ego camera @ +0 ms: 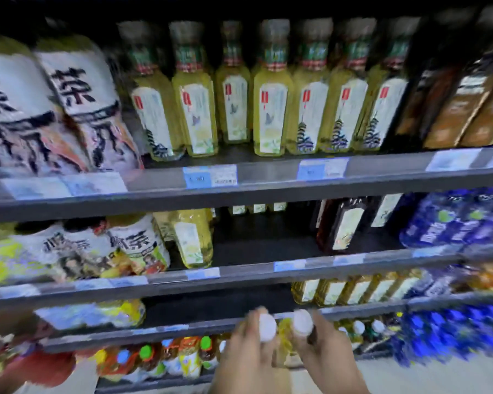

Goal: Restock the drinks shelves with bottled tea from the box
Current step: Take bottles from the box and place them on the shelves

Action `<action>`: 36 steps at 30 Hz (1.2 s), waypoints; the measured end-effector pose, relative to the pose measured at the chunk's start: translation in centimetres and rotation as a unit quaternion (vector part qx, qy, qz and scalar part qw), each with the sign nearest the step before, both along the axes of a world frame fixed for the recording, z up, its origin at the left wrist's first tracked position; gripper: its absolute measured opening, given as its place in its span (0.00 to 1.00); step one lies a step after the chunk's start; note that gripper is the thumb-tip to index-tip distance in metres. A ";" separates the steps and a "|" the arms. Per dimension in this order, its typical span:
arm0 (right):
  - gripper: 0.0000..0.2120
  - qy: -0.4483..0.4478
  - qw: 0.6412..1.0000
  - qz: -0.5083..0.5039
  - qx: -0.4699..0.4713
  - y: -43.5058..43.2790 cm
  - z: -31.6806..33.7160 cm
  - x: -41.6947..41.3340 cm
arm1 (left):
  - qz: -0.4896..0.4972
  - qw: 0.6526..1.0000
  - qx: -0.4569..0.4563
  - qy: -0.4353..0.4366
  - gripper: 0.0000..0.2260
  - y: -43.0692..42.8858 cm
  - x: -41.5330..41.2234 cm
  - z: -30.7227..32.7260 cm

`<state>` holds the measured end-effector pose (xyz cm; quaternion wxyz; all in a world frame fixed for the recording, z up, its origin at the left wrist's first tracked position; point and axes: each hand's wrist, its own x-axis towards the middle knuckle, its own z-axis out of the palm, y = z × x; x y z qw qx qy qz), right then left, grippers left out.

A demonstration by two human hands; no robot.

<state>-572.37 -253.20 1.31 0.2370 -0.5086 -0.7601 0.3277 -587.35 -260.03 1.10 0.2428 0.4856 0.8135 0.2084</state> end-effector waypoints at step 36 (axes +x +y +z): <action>0.17 0.142 0.986 -0.039 0.079 16.5 9.4 -8.8 | 0.152 0.932 0.328 0.022 0.18 16.8 -6.8 8.6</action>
